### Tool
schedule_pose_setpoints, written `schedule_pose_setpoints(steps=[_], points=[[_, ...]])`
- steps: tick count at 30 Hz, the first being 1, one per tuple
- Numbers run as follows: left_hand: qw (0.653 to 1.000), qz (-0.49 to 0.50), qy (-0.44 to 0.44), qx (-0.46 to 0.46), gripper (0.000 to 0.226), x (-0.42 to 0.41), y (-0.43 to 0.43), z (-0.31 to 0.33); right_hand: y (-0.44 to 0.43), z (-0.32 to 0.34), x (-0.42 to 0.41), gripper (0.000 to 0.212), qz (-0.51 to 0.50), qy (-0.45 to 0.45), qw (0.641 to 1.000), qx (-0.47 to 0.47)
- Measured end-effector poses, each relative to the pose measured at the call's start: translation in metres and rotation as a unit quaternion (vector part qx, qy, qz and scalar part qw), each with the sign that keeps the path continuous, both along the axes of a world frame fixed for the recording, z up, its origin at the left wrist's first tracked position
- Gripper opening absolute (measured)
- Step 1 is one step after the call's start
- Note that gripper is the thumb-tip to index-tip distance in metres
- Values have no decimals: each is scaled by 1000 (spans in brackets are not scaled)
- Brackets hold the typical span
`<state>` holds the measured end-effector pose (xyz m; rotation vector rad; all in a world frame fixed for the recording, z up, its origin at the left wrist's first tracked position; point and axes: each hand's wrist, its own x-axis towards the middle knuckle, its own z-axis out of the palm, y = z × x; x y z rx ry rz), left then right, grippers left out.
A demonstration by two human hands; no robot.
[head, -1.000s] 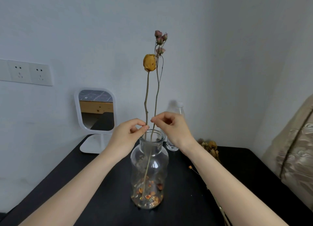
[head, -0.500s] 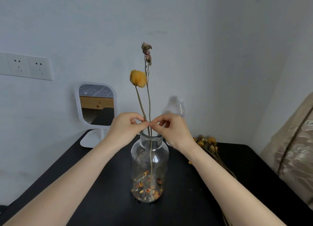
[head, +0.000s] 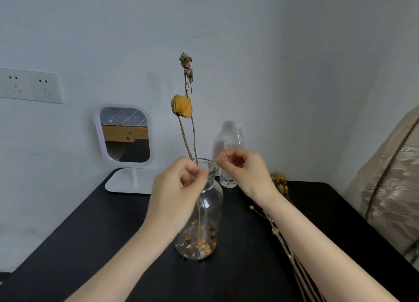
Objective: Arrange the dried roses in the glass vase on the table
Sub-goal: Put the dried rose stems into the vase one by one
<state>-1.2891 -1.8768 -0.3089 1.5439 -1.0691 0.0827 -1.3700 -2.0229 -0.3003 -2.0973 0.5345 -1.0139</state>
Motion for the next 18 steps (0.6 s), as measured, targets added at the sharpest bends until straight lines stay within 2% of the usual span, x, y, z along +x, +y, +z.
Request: schedule_pose_setpoints(steps=[4, 9, 13, 18], points=[[994, -97, -15, 46, 31, -45, -15, -23, -10, -14, -33, 6, -34, 11, 999, 17], [975, -141, 5, 170, 30, -74, -55, -66, -33, -45, -90, 7, -128, 106, 986, 16], [960, -134, 14, 246, 30, -89, -89, -94, -56, -72, -139, 9, -204, 181, 962, 25], [953, -109, 7, 282, 29, -111, -122, -106, -75, -88, -171, 18, -246, 259, 932, 59]])
